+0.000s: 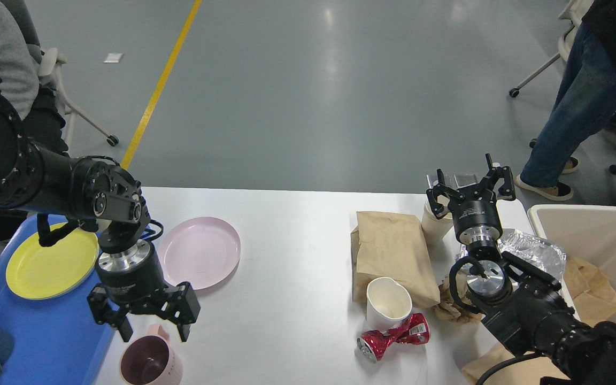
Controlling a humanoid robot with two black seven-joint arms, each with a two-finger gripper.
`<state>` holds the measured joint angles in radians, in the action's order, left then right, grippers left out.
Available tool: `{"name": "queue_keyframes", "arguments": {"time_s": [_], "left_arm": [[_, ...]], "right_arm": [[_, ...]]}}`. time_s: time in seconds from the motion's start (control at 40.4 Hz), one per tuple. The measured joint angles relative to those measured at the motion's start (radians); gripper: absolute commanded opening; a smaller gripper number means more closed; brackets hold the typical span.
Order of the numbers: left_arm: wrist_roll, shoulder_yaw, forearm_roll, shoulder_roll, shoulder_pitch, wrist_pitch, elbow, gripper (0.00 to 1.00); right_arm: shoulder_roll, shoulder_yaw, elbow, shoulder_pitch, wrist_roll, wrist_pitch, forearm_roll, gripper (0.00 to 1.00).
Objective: Tidy desktop
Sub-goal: 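Lower the left gripper toward the pink mug near the table edge, then close the left gripper on the pink mug's rim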
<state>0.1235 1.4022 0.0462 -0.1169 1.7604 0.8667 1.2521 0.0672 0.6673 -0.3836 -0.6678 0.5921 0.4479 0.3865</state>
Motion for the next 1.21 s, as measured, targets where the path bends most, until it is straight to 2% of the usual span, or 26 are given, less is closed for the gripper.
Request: {"name": "queue_keyframes", "arguments": {"time_s": [0.198,0.42,0.742,1.014,1.088,1.212], "left_arm": [[-0.065,0.051,0.061,-0.001,-0.014,-0.103,0.075,0.94],[-0.147,0.083,0.066,-0.002,-0.036,-0.213,0.105,0.94],[-0.156,0.073,0.062,0.000,-0.110,-0.375,0.106,0.94],[-0.156,0.070,0.057,0.012,-0.174,-0.445,0.105,0.94],[-0.156,0.067,0.053,0.014,-0.188,-0.469,0.106,0.92],[-0.156,0.062,0.049,0.018,-0.209,-0.528,0.105,0.81]], "right_arm": [[0.000,0.000,0.000,0.000,0.000,0.000,0.000,1.00],[0.000,0.000,0.001,0.000,0.000,0.000,0.000,1.00],[0.000,0.000,0.001,0.000,0.000,0.000,0.000,1.00],[0.000,0.000,0.000,0.000,0.000,0.000,0.000,1.00],[0.000,0.000,0.000,0.000,0.000,0.000,0.000,1.00],[0.000,0.000,0.000,0.000,0.000,0.000,0.000,1.00]]}}
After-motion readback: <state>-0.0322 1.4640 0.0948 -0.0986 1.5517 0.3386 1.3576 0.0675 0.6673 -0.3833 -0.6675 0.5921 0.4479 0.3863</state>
